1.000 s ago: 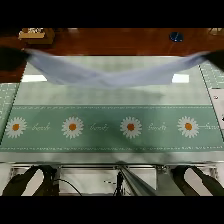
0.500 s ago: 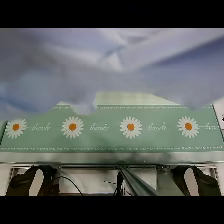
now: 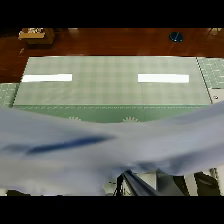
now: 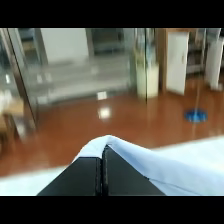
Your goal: Fold the shirts.
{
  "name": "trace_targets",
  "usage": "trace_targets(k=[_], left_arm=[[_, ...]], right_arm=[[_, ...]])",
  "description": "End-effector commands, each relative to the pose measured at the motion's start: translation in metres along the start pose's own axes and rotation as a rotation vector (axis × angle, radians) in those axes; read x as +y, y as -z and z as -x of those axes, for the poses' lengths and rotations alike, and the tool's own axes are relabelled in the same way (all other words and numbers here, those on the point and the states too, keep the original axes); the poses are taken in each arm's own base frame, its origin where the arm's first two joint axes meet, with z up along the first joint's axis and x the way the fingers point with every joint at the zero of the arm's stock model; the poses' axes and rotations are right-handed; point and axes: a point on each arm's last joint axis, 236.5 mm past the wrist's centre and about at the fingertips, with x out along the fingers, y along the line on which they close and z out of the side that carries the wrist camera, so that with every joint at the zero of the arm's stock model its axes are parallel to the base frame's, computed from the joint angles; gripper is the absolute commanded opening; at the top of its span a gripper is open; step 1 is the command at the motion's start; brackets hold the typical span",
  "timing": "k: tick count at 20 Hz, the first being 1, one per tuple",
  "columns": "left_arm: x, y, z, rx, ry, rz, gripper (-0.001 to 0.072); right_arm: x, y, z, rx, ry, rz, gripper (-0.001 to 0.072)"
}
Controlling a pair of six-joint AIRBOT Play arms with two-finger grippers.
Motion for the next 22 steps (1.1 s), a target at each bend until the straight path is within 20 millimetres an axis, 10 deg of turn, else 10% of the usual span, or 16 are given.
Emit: trace_targets(k=[1,6,10,15,19,22], left_arm=[[0.005,0.084,-0.013,0.369,0.03,0.077,0.0015],[0.026,0.188,-0.075,0.699,0.124,0.195,0.0015],[0.023,0.226,-0.144,0.72,0.275,0.307,0.0015],[0.029,0.281,-0.233,0.796,0.364,0.4,0.0015],[0.034,0.339,-0.283,0.845,0.413,0.329,0.0015],[0.061,0.338,-0.333,0.69,0.285,0.277,0.0015]], right_arm=[[-0.011,0.079,-0.004,0.38,0.002,-0.014,0.002],[-0.028,0.165,-0.059,0.668,-0.068,-0.123,0.002],[-0.035,0.239,-0.122,0.9,-0.164,-0.287,0.002],[-0.033,0.257,-0.239,0.891,-0.237,-0.318,0.002],[-0.034,0.216,-0.349,0.584,-0.202,-0.268,0.002],[-0.023,0.195,-0.401,0.401,-0.196,-0.181,0.002]])
